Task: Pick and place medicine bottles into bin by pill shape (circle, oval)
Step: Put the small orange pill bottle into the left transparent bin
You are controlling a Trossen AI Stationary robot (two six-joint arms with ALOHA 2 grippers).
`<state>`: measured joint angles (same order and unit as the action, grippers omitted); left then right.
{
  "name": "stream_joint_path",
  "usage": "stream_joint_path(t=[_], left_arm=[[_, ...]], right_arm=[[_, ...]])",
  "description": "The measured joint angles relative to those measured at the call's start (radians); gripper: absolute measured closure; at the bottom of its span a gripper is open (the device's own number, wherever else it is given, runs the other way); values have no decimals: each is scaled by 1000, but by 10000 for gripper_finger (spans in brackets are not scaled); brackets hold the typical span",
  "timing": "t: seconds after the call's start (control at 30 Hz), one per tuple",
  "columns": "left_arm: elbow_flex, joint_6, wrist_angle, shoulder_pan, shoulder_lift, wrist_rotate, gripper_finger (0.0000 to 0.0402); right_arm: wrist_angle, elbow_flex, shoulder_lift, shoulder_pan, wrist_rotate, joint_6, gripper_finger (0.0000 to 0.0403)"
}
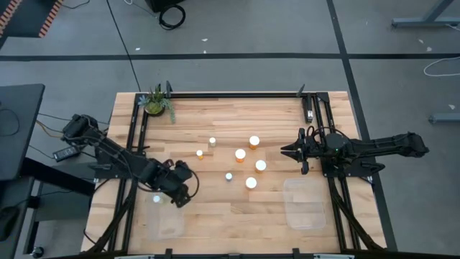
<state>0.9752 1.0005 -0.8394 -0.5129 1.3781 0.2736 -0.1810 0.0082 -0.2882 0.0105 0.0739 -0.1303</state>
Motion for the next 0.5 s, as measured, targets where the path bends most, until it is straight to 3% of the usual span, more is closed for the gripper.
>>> stream_joint_path(t=[0.3, 0.5], left_arm=[[0, -155, 0, 151, 12, 70, 238], [-1, -255, 1, 272, 53, 77, 214]], right_arm=[[0, 0, 0, 0, 0, 0, 324], [0, 0, 0, 0, 0, 0, 324]])
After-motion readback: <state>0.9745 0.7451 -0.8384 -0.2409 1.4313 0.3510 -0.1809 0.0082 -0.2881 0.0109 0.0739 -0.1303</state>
